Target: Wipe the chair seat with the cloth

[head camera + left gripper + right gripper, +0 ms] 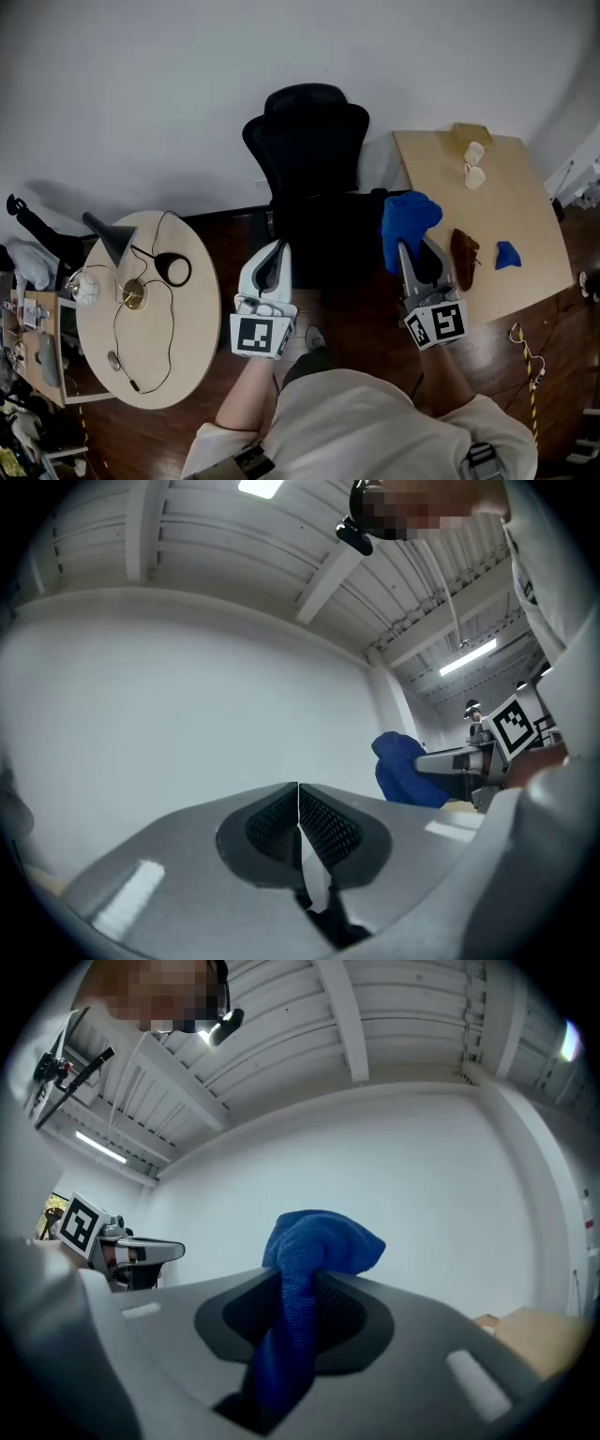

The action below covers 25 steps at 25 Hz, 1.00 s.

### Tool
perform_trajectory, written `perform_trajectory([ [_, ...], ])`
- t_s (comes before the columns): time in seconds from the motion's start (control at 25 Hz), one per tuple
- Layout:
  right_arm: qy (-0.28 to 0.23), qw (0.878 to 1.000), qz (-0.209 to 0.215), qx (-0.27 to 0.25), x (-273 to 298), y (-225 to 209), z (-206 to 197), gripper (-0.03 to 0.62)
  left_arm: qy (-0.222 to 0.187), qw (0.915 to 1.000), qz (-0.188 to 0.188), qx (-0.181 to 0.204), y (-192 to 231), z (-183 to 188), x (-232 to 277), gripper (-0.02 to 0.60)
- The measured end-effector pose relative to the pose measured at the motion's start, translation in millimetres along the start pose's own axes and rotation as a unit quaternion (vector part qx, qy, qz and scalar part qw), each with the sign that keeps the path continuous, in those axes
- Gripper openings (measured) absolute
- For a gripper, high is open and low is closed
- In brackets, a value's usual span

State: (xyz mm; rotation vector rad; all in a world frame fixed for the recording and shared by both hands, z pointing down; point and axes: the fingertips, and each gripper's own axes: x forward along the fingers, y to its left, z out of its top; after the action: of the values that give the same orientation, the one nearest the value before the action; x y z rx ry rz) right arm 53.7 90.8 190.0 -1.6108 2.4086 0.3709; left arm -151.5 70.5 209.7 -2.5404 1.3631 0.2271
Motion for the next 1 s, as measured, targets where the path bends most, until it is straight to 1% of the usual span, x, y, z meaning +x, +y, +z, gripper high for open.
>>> perform_trajectory([
  [0.08, 0.010, 1.000, -0.005, 0.003, 27.9, -11.8, -12.1, 0.098, -0.031, 0.9995, -0.001, 0.000, 19.8, -0.5, 26.9, 0.006],
  [0.12, 0.014, 1.000, -0.008, 0.005, 35.3, -16.5, -18.4, 0.098, -0.038, 0.9993, -0.001, -0.001, 25.9, -3.7, 35.5, 0.006],
  [0.32, 0.035, 0.999, -0.019, 0.013, 64.3, -29.1, -38.2, 0.098, -0.024, 0.9996, 0.002, -0.016, 54.2, -21.2, 67.6, 0.006],
  [0.44, 0.051, 0.998, -0.016, 0.025, 93.1, -56.6, -51.1, 0.098, -0.027, 0.9991, -0.015, -0.028, 56.0, -30.0, 106.2, 0.006],
  [0.52, 0.060, 0.998, -0.008, 0.035, 115.7, -76.8, -67.1, 0.097, -0.018, 0.9991, -0.014, -0.035, 59.0, -47.7, 133.0, 0.006],
  [0.6, 0.075, 0.996, 0.002, 0.048, 133.5, -91.2, -94.9, 0.097, -0.005, 0.9995, 0.003, -0.031, 62.2, -74.7, 149.9, 0.006],
  [0.68, 0.094, 0.994, 0.011, 0.061, 149.4, -98.5, -130.4, 0.097, 0.014, 0.9995, 0.014, -0.024, 63.5, -109.6, 160.4, 0.006],
  [0.76, 0.111, 0.991, 0.021, 0.073, 180.1, -101.8, -170.9, 0.097, 0.056, 0.9979, 0.012, -0.028, 75.7, -154.8, 175.9, 0.006],
  [0.8, 0.118, 0.989, 0.025, 0.080, 200.8, -104.0, -192.7, 0.097, 0.074, 0.9965, 0.010, -0.037, 86.3, -177.7, 188.5, 0.006],
  [0.92, 0.142, 0.984, 0.034, 0.101, 252.4, -119.9, -266.3, 0.097, 0.068, 0.9950, 0.010, -0.073, 111.4, -239.6, 236.0, 0.006],
  [1.0, 0.175, 0.977, 0.031, 0.114, 272.1, -133.7, -334.9, 0.097, 0.091, 0.9917, 0.011, -0.090, 120.0, -294.9, 258.8, 0.005],
])
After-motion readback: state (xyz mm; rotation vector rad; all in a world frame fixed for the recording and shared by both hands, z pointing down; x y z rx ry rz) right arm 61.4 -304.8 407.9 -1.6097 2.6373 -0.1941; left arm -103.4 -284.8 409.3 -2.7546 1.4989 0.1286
